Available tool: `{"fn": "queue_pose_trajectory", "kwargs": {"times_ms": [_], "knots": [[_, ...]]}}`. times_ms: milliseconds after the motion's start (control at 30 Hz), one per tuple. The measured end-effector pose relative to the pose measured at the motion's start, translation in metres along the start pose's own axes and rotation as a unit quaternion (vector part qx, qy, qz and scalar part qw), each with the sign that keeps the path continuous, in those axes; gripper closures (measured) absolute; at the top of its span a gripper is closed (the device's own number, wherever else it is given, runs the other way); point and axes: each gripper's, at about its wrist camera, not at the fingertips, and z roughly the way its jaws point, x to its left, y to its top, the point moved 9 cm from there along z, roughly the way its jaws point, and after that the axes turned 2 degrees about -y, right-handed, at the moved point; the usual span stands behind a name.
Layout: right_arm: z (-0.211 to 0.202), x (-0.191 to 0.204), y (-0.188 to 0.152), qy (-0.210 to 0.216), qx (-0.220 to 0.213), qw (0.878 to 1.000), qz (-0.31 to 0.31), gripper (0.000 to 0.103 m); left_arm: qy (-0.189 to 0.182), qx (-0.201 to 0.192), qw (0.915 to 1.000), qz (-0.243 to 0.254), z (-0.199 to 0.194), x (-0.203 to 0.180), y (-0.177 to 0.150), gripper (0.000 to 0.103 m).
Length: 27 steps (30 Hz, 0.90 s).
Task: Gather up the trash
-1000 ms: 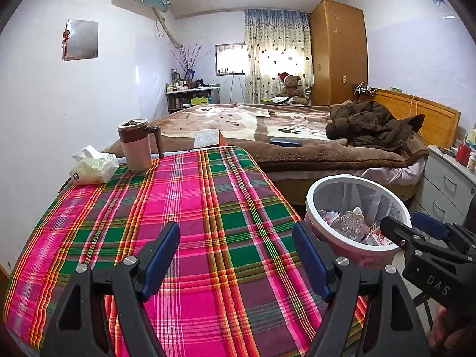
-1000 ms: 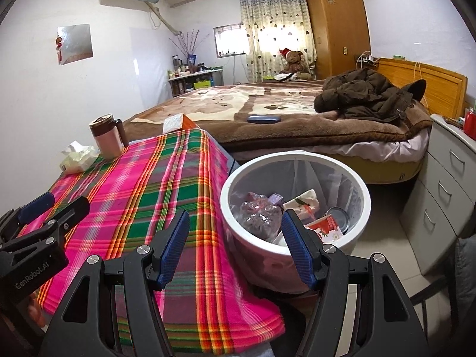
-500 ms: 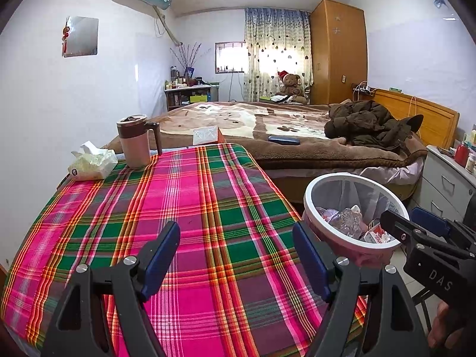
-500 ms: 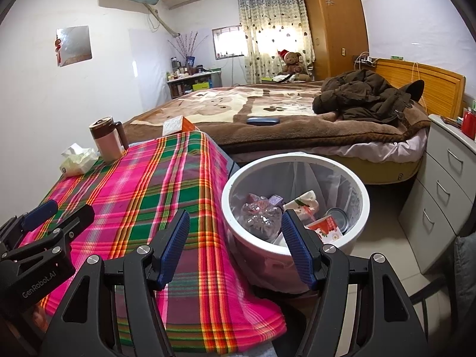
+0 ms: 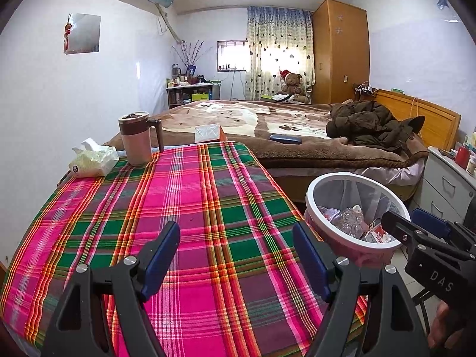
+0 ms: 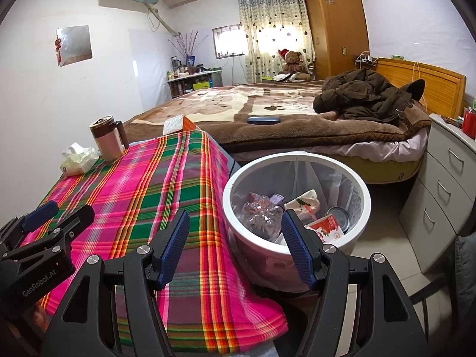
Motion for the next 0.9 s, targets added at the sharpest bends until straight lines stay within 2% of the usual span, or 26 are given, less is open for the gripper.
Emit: {"fn": "queue_pose_trajectory", "kwargs": {"times_ms": [900], "knots": [[0.0002, 0.0008, -0.0001, 0.000, 0.000, 1.000, 0.001, 0.037, 0.003, 0.003, 1.0000, -0.001, 0.0001, 0.0000, -0.0005, 0.024]]}}
